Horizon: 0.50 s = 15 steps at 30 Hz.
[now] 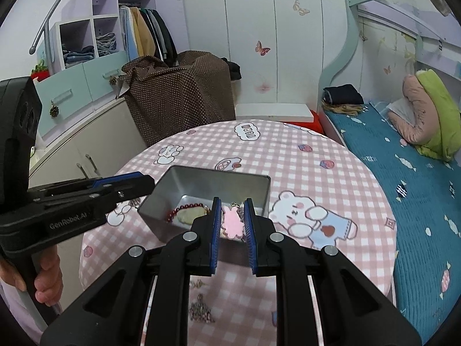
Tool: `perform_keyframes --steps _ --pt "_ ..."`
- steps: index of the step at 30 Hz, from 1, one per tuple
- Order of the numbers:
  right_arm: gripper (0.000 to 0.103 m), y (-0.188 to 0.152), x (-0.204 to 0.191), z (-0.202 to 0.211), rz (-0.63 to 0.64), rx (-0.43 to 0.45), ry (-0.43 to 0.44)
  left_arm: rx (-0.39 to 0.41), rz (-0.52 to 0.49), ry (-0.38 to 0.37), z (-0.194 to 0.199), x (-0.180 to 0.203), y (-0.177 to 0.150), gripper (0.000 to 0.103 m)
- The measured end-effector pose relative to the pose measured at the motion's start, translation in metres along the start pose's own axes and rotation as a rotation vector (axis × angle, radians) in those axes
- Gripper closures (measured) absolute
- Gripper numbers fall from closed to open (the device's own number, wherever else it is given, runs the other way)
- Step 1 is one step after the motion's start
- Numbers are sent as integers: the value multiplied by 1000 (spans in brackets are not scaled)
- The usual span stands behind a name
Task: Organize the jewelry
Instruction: 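Carry both items into the grey box and open both tools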
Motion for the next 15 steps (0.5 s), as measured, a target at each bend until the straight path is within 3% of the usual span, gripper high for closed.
perform_keyframes --steps 15 --pt "87 -1 -2 -42 5 -68 38 -79 -2 39 -47 -11 -4 87"
Point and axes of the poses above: each gripper's, at about its wrist camera, not at the fingertips, and z roughly against the way its jaws point, x to its right, y to its top, the point moved 10 cm from there along -z, roughly the way its jaws point, and after that the axes turned 2 degrees about x, right-handed, at the moved point
